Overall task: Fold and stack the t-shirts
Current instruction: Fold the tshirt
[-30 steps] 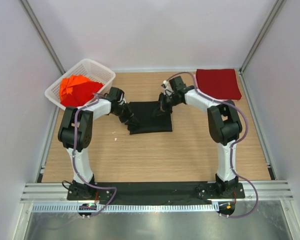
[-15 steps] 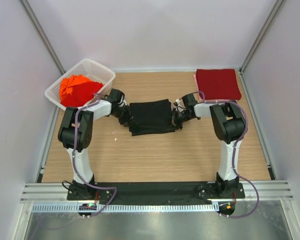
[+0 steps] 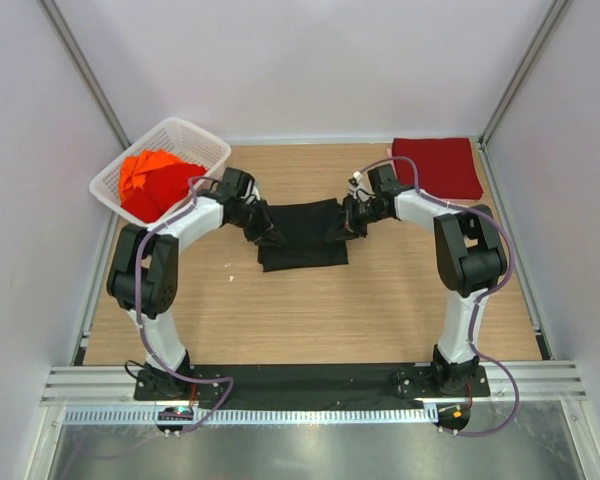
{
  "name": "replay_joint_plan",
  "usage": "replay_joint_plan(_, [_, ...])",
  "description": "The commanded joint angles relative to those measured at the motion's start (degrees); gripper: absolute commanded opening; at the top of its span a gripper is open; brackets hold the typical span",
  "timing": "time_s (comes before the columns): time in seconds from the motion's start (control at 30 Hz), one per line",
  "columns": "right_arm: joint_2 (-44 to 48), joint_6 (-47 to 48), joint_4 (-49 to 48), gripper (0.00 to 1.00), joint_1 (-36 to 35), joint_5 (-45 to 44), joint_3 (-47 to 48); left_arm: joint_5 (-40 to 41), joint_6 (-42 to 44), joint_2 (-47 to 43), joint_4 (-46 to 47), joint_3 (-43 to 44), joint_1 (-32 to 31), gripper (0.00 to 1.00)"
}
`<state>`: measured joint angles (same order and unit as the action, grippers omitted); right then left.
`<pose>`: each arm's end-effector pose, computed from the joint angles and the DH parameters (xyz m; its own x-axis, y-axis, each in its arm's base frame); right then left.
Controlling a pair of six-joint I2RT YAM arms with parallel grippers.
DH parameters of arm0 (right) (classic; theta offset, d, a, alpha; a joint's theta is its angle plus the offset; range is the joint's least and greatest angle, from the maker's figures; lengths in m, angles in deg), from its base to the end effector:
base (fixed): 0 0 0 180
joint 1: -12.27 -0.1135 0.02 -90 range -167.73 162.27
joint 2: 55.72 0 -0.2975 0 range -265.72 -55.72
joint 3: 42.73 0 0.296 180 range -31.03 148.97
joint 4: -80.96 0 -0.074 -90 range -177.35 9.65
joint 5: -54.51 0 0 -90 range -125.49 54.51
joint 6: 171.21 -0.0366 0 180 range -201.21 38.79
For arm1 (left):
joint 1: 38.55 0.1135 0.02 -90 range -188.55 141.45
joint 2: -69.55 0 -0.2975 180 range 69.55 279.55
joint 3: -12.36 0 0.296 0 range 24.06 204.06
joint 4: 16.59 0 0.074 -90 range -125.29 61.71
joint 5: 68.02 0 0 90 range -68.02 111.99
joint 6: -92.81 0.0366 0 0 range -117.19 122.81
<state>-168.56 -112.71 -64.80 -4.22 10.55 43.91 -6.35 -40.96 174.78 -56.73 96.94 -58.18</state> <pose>0.4241 0.1530 0.1705 -0.9920 0.0846 -0.0935 -0.0225 0.6106 0.7916 0.3963 -0.1598 0.2035 -0.9491 -0.3080 -0.0659 -0.1977 0.7454 -0.6367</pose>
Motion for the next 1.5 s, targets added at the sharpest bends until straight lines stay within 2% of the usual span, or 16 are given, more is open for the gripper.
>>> replay_joint_plan(0.0, [-2.6, 2.0, 1.0, 0.08, 1.2, -1.2, -0.4, -1.8, -1.5, -1.4, 3.3, -2.5, 0.2, 0.23])
replay_joint_plan(0.13, [-2.0, 2.5, -0.6, 0.09, 2.0, -3.5, -5.1, -1.3, -0.9, 0.4, 4.4, -5.3, 0.3, 0.22])
replay_joint_plan(0.33, [0.2, 4.4, 2.4, 0.15, 3.9, -8.8, -9.7, 2.4, 2.7, 2.3, 2.9, -8.6, 0.4, 0.22])
replay_joint_plan(0.53, [6.8, 8.6, 11.1, 0.27, 3.9, -18.2, -4.5, 3.1, 4.8, -0.2, 0.6, -9.3, 0.1, 0.23])
replay_joint_plan(0.63, [8.1, 9.1, 12.0, 0.45, 3.9, -20.3, -1.2, 0.1, 4.6, -2.1, 0.5, -8.8, -0.3, 0.27])
replay_joint_plan(0.67, [7.7, 9.0, 12.0, 0.57, 3.9, -20.5, -0.4, -0.9, 4.1, -3.2, 0.3, -8.5, -0.4, 0.28])
replay_joint_plan(0.77, [4.7, 10.1, 12.5, 0.65, 3.9, -19.7, 5.0, -3.0, 2.9, -5.5, -0.8, -8.1, -0.5, 0.29])
replay_joint_plan(0.8, [2.9, 10.7, 12.4, 0.73, 4.0, -20.1, 7.5, -3.4, 2.8, -6.4, -1.3, -8.0, -0.5, 0.29])
replay_joint_plan(0.9, [-1.1, 11.8, 10.1, 0.82, 3.9, -20.5, 12.3, -4.1, 2.7, -10.1, -3.6, -7.5, -0.5, 0.31])
replay_joint_plan(1.1, [-10.7, 13.1, 8.0, 0.84, 3.9, -18.6, 22.3, -4.9, 1.5, -16.9, -7.9, -8.8, -0.5, 0.31])
replay_joint_plan(1.3, [-14.9, 14.5, 5.1, 0.78, 3.8, -15.6, 23.0, -3.3, 1.6, -21.6, -11.5, -10.3, -0.5, 0.31])
replay_joint_plan(1.47, [-16.3, 16.6, 6.3, 0.70, 3.0, -14.2, 22.5, -3.1, 1.1, -25.2, -12.5, -12.8, -0.3, 0.32])
